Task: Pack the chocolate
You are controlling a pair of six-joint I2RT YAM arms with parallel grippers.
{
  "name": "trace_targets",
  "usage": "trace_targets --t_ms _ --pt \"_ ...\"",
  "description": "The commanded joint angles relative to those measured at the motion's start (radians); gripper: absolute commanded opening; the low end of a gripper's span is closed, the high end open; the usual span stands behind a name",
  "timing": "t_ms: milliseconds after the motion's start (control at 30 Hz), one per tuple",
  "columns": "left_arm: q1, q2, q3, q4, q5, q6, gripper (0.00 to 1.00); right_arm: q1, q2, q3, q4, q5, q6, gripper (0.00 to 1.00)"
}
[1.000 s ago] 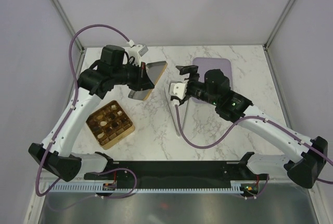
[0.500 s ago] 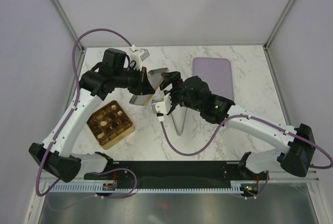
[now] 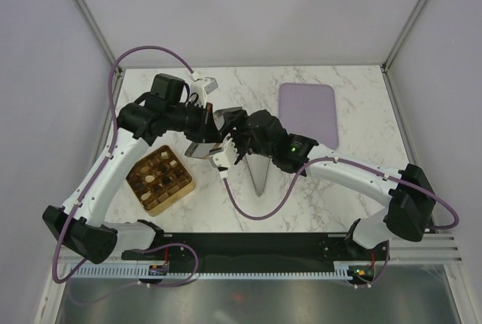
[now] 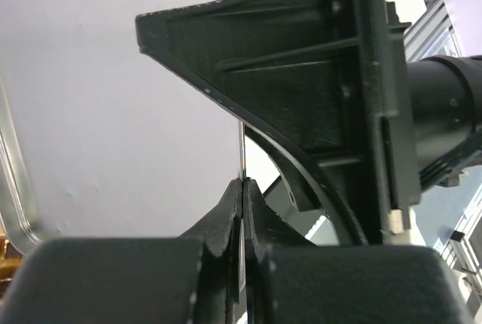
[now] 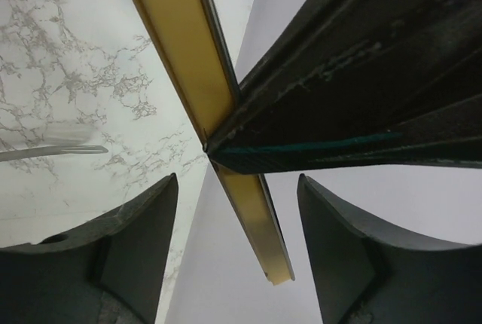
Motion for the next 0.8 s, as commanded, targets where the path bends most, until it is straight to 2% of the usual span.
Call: trace_targets --t_ms 0,33,200,267,367,400,467,500,567,600,667,700,767 --pt "0.001 -0.005 0.038 -0.03 0.028 0.047 0.02 0.005 0.023 0.051 0.005 -0.007 -0.034 0.7" --pt "0.001 -0.002 0.044 -0.037 0.013 0.049 0.02 0.003 0.029 0.051 0.004 -0.01 -0.03 0.67" --pt "0.003 0.035 0.125 -0.081 -0.052 0.038 0.02 0.005 0.02 0.017 0.043 -0.052 0.017 0.21" --pt "0.003 0.044 0.186 -0.086 -0.088 0.017 0.02 0.008 0.008 0.008 0.046 -0.102 0.038 0.16" --pt "0.006 0.07 0.307 -0.11 -0.188 -0.032 0.09 0.02 -0.015 0.0 0.051 -0.165 0.107 0.05" --pt "0.012 0.078 0.345 -0.119 -0.214 -0.064 0.19 0.022 -0.026 0.008 0.054 -0.197 0.194 0.02" --pt "0.026 0.105 0.462 -0.126 -0.28 -0.092 0.3 0.025 -0.03 0.021 0.062 -0.281 0.284 0.0" --pt "0.047 0.116 0.506 -0.13 -0.314 -0.117 0.39 0.025 -0.03 0.041 0.068 -0.302 0.381 0.0" --pt "0.088 0.155 0.639 -0.136 -0.326 -0.143 0.46 0.023 -0.024 0.064 0.082 -0.346 0.507 0.0" --pt "0.133 0.179 0.679 -0.133 -0.343 -0.17 0.54 0.026 -0.02 0.084 0.112 -0.354 0.649 0.0" --pt "0.168 0.199 0.768 -0.129 -0.374 -0.189 0.64 0.026 -0.018 0.092 0.157 -0.343 0.8 0.0" --pt "0.19 0.205 0.783 -0.127 -0.427 -0.201 0.78 0.025 -0.007 0.104 0.174 -0.313 0.892 0.0" --pt "0.205 0.202 0.776 -0.097 -0.49 -0.213 0.99 0.02 0.011 0.129 0.162 -0.314 1.07 0.0"
